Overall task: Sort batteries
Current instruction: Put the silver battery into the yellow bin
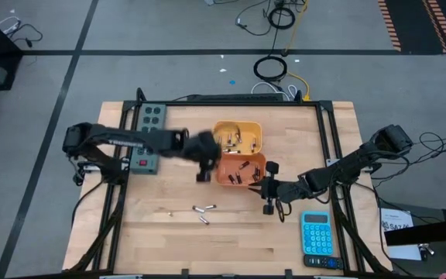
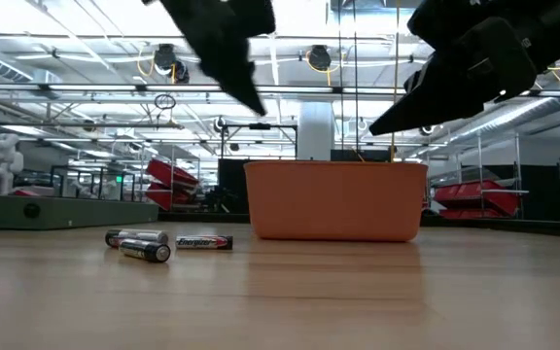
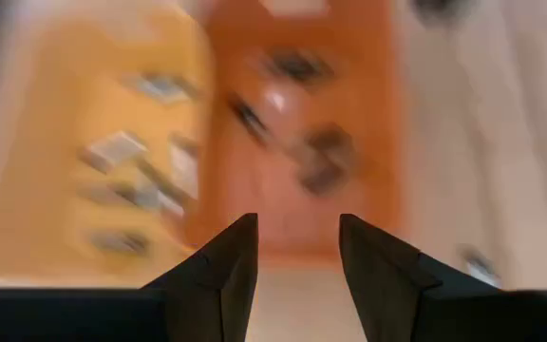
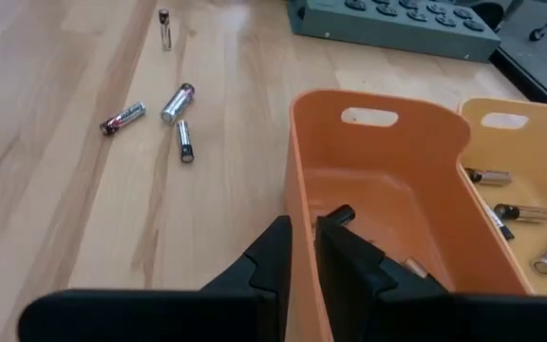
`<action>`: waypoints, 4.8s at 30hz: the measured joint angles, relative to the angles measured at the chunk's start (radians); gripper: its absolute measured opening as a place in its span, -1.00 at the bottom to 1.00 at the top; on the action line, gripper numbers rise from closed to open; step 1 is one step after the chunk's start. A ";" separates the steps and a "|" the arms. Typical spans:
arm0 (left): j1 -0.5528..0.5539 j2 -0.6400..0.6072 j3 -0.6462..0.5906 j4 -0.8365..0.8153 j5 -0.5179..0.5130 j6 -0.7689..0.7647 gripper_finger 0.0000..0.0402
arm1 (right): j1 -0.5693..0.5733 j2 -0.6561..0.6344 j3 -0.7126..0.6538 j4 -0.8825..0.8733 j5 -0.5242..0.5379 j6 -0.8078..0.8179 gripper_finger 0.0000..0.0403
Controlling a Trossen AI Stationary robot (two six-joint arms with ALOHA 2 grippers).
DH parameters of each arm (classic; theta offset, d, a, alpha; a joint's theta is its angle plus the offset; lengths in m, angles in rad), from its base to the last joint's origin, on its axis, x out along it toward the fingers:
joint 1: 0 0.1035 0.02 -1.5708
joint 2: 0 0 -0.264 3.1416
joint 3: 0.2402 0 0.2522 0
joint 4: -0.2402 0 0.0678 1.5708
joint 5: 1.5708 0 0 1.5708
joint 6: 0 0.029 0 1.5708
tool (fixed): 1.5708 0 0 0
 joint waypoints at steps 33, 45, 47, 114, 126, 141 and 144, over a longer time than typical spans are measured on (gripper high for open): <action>-0.658 0.107 -0.117 -0.345 -0.174 -1.077 -0.21 | 0.177 0.000 0.001 0.165 0.041 -0.017 -0.78; -0.829 0.064 -0.117 -0.445 -0.237 -1.402 -0.21 | 0.215 0.000 0.001 0.163 0.087 0.002 -0.78; -0.846 0.064 -0.122 -0.453 -0.239 -1.451 -0.21 | 0.215 0.000 0.001 0.163 0.087 0.002 -0.78; -0.447 -0.030 -0.384 -0.091 -0.494 -0.979 -0.90 | 0.202 0.000 0.001 0.182 0.089 -0.034 -0.78; 0.008 -0.065 -0.381 0.513 -0.414 -0.199 -0.90 | 0.184 0.003 0.001 0.215 0.090 -0.043 -0.78; 0.232 -0.012 -0.334 0.849 -0.027 -0.044 -0.16 | 0.140 0.058 0.000 0.216 0.076 -0.042 -0.78; 0.205 -0.042 -0.302 0.735 -0.026 -0.047 -0.05 | 0.140 0.058 0.000 0.215 0.054 -0.043 -0.78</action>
